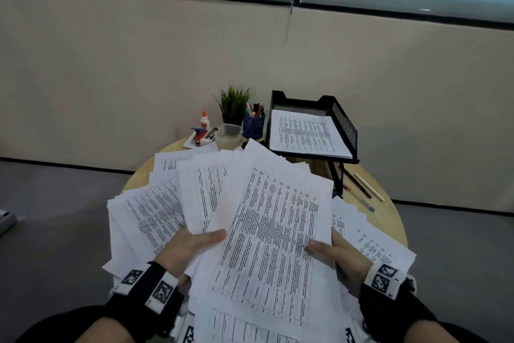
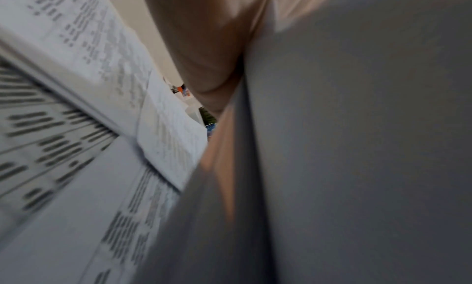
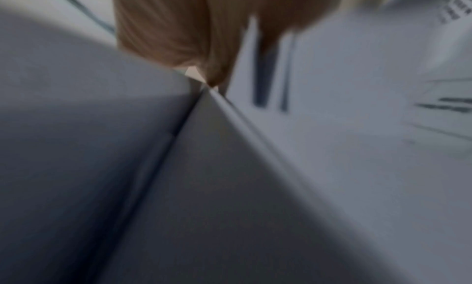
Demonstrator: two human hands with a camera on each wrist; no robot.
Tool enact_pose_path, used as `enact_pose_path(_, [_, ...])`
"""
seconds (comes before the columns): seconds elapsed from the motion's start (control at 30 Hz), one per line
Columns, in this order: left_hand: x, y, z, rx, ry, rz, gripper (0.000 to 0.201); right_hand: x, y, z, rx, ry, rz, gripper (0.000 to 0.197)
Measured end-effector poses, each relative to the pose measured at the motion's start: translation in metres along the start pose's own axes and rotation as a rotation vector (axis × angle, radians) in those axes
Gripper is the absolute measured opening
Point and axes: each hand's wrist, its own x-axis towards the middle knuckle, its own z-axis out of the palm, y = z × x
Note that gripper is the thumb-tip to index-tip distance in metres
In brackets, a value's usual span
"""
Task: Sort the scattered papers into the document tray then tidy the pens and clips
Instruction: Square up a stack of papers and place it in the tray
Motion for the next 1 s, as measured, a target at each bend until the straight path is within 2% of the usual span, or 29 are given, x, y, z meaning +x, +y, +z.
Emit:
enact_pose_path(0.03, [-0.001,0.006,0.001,0.009,-0.017,0.021,0.102,-0.001,-0.005,0.002,0.021,-0.013,0.011,0.075])
enact_pose_path(0.1, [-0.004,0.021,0.004,0.022,-0.058,0.066,0.099,-0.001,-0.013,0.002,0.041,-0.038,0.015,0.064])
enact_pose_path(0.23, [-0.002,0.052,0.006,0.028,-0.100,0.158,0.090,-0.002,-0.033,-0.003,0.043,-0.052,-0.003,0.088])
enact_pose_path(0.3, [0.003,0.068,0.007,0.038,-0.094,0.186,0.085,-0.004,-0.049,-0.002,0.058,-0.053,-0.066,0.076])
enact_pose_path(0.37, [0.008,0.081,0.009,0.012,-0.096,0.183,0.087,-0.007,-0.068,0.002,0.055,-0.057,-0.144,0.053])
enact_pose_path(0.4, [0.011,0.088,0.010,-0.013,-0.102,0.189,0.080,-0.009,-0.078,0.006,0.041,-0.037,-0.182,0.042])
enact_pose_path(0.47, [0.016,0.099,0.012,-0.039,-0.111,0.226,0.055,-0.008,-0.096,0.009,0.022,0.033,-0.260,0.041])
enact_pose_path(0.5, [0.018,0.106,0.015,-0.045,-0.111,0.240,0.057,-0.003,-0.103,0.007,0.021,0.084,-0.277,0.047])
enact_pose_path(0.6, [0.031,0.116,0.016,-0.034,-0.074,0.241,0.093,0.009,-0.114,0.006,-0.015,0.231,-0.292,0.060])
enact_pose_path(0.7, [0.038,0.124,0.017,-0.004,-0.123,0.198,0.094,0.013,-0.118,0.009,-0.008,0.253,-0.321,0.040])
enact_pose_path(0.8, [0.037,0.127,0.018,0.005,-0.172,0.239,0.078,0.002,-0.116,0.019,0.072,0.132,-0.409,0.010])
enact_pose_path(0.87, [0.036,0.127,0.017,0.009,-0.211,0.215,0.072,0.000,-0.107,0.019,0.096,0.067,-0.433,0.027])
enact_pose_path(1.0, [0.038,0.126,0.015,0.009,-0.252,0.170,0.080,0.009,-0.091,0.013,0.152,0.046,-0.387,0.069])
